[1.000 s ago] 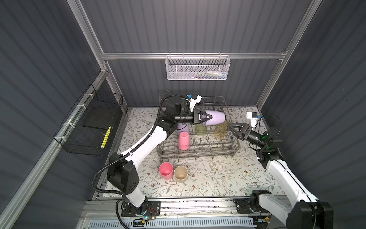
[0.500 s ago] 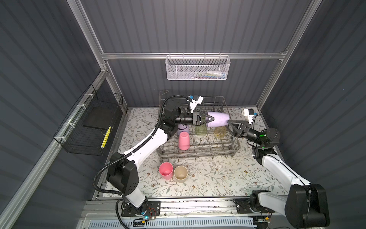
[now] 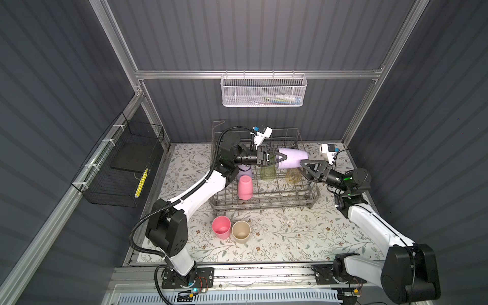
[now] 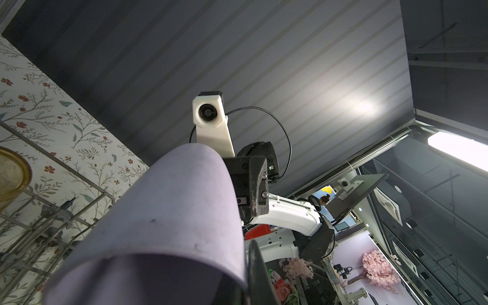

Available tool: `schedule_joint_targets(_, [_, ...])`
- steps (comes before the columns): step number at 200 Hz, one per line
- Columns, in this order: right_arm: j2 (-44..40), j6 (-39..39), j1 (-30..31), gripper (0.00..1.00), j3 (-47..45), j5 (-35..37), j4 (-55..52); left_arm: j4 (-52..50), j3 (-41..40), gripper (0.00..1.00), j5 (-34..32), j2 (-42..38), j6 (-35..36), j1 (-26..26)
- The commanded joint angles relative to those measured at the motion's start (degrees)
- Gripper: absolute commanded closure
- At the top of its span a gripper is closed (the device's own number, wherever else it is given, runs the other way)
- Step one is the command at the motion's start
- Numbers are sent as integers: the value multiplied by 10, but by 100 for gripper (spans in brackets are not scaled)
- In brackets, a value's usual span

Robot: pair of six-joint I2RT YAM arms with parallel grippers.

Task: Load cups into a dish rack
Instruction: Place the cup upside down at the dish rack.

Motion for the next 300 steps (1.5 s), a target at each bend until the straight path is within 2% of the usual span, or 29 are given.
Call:
schedule_joint_targets(1, [8, -10, 7, 7, 23, 1, 9, 23, -1, 100, 17, 8, -5, -5])
schedule_joint_targets(96, [49, -18, 33, 9, 59, 5, 14, 16, -1, 100, 20, 15, -3, -8])
schedule_joint_targets(228, [76, 2, 39, 15, 59, 20, 54, 19, -24, 100, 25, 20, -4, -8])
schedule_joint_targets(252, [80, 9, 41, 20, 58, 20, 61, 19, -24, 100, 26, 21, -3, -8])
schedule_joint_targets(278, [81, 11, 42, 30, 57, 19, 67, 20, -24, 100, 27, 23, -4, -8])
schedule_joint_targets(300, [81, 13, 42, 44, 56, 20, 68, 18, -23, 98, 27, 24, -4, -8])
